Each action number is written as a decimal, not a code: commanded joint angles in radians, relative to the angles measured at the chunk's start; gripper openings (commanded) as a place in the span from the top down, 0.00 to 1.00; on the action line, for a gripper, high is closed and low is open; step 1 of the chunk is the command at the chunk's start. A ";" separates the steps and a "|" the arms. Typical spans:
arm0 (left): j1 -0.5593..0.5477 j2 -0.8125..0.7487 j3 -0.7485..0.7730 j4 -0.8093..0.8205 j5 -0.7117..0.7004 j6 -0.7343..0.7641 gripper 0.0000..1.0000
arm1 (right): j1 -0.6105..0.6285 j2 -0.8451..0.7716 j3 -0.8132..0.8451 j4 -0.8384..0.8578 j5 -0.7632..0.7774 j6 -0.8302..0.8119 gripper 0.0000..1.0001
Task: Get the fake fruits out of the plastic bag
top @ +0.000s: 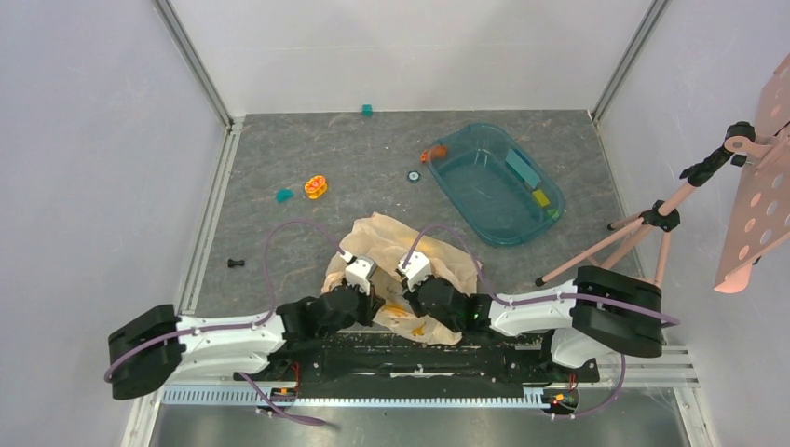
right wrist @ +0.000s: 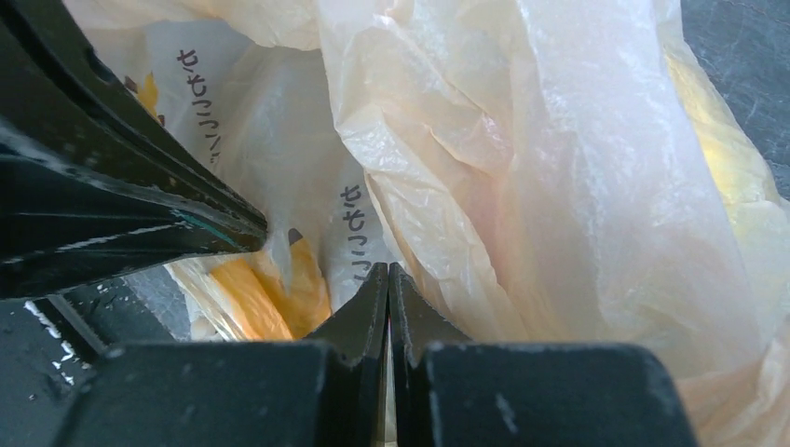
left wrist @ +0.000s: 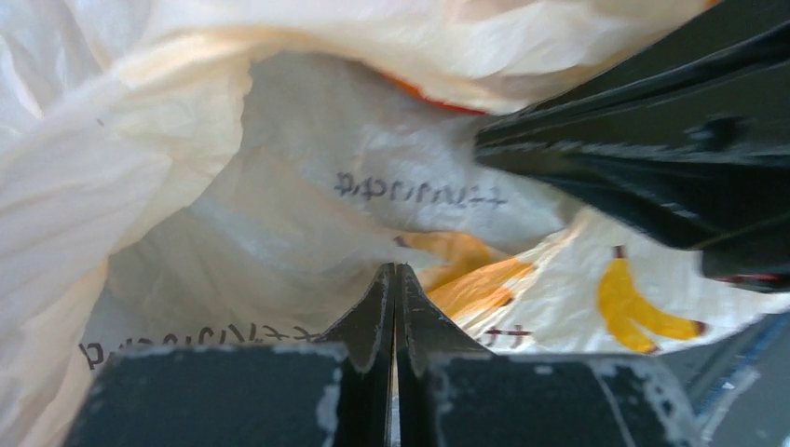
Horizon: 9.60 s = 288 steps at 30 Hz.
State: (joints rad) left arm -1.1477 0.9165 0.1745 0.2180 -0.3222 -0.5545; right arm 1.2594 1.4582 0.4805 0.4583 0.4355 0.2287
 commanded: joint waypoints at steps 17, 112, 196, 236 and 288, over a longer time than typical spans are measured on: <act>-0.016 0.232 0.031 0.095 -0.085 -0.092 0.98 | -0.049 -0.060 0.108 -0.087 0.311 -0.121 0.96; 0.021 0.405 0.252 0.090 -0.173 -0.044 0.98 | -0.267 0.010 0.381 -0.751 -0.144 -0.189 0.86; 0.179 -0.423 0.290 -0.635 -0.225 -0.147 0.68 | -0.101 -0.243 0.138 -0.380 0.188 0.126 0.44; 0.178 0.146 0.227 -0.012 0.099 0.051 0.96 | -0.144 -0.192 0.109 -0.202 -0.235 0.033 0.55; 0.179 0.158 0.036 0.118 0.072 -0.008 0.98 | -0.282 0.272 0.409 -0.377 -0.085 -0.035 0.29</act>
State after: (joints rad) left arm -0.9661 1.1160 0.2333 0.3019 -0.2081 -0.5423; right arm 0.9882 1.7180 0.8951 0.0467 0.3882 0.1894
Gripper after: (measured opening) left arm 0.027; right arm 0.714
